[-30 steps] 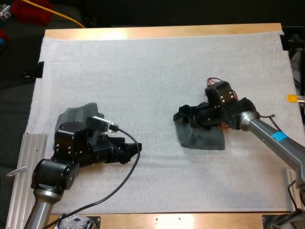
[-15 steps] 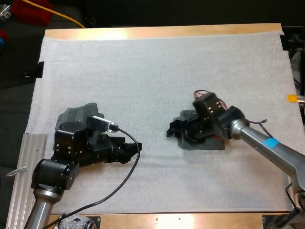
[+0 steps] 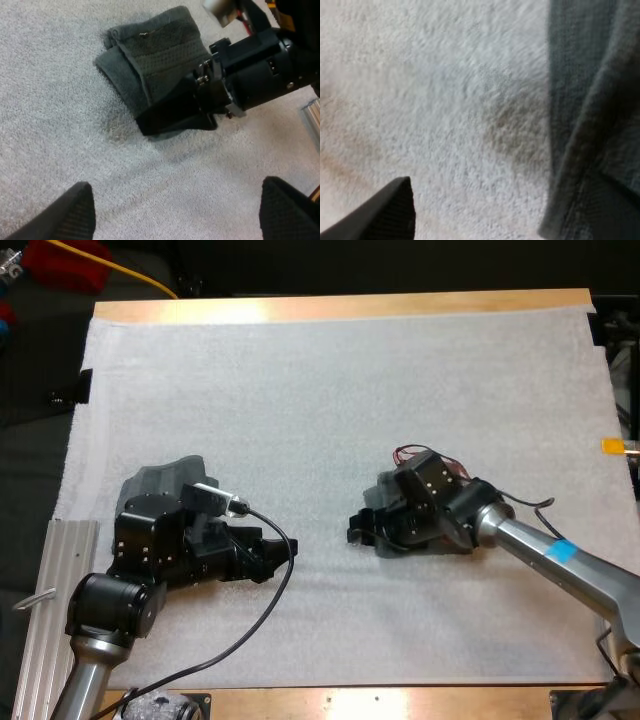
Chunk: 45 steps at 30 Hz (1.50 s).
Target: Pick towel from pile, fold and stack
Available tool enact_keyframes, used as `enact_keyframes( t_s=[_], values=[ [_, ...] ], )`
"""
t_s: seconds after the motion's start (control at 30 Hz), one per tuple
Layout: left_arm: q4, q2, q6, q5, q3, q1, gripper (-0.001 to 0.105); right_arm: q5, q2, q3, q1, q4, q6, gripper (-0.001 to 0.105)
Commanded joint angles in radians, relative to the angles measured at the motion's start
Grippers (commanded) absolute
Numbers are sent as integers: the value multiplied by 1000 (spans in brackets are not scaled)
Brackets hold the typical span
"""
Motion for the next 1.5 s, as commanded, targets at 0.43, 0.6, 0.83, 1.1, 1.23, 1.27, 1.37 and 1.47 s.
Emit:
enact_keyframes(
  t_s=[0.43, 0.6, 0.83, 1.1, 1.23, 1.27, 1.37, 1.47],
  values=[
    [-13, -6, -2, -4, -3, 2, 66, 277, -298, -5, 2, 258, -155, 70],
    [-13, -6, -2, -4, -3, 2, 71, 277, -481, -5, 2, 356, -168, 70],
    [-19, -4, -2, 9, 10, 2, 71, 277, -661, -5, 2, 465, -172, 70],
    [-100, 76, -31, 73, 42, -27, 71, 277, -805, -5, 2, 471, -168, 70],
    [-268, 190, -167, -9, 42, -187, 71, 276, -808, -5, 2, 480, -168, 70],
    [-272, 196, -173, -13, 42, -193, 71, 275, -808, -5, 2, 481, -168, 70],
    [-410, 306, -269, -82, 42, -258, 71, 275, -808, -5, 2, 482, -168, 70],
    [-498, 406, -320, -83, 42, -266, 71, 272, -808, -5, 2, 491, -168, 70]
  ],
)
